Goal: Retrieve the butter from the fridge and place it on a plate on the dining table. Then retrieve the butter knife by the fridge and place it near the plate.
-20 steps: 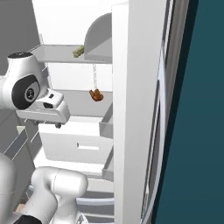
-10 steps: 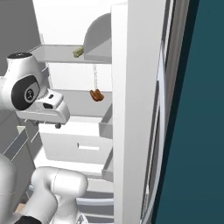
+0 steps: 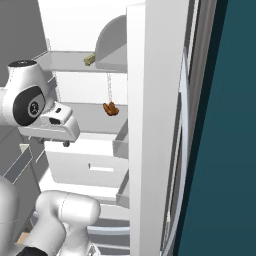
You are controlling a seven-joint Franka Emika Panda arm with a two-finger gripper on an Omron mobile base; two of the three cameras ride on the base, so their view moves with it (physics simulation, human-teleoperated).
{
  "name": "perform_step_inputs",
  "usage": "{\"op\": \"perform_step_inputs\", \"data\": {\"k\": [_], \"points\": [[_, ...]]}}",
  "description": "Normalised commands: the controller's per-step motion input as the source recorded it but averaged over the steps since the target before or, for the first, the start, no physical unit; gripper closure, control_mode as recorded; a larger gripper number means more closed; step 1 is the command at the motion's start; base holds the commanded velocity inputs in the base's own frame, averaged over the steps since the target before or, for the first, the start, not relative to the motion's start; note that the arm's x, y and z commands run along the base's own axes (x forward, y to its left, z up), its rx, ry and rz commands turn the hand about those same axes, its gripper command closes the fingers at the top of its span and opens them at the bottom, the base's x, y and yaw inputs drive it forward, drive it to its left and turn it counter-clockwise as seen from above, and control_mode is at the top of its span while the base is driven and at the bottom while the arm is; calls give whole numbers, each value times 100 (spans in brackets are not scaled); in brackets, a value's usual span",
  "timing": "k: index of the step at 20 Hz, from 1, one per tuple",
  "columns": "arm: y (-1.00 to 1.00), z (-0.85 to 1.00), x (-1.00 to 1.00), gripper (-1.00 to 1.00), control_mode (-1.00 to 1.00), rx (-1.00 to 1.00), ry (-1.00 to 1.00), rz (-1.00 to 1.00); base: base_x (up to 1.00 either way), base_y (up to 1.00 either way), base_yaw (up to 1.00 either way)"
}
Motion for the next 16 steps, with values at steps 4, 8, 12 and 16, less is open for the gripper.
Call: {"op": "perform_step_inputs", "data": {"k": [4, 8, 12, 16], "points": [[0, 0, 0, -100, 100, 0, 0, 0, 2, 0, 1], [0, 1, 6, -100, -100, -3, -44, 16, 0, 0, 0], [-3, 10, 19, -100, -100, -2, -48, 17, 0, 0, 0], [1, 47, 23, -100, -100, 0, -20, 7, 0, 0, 0]]}}
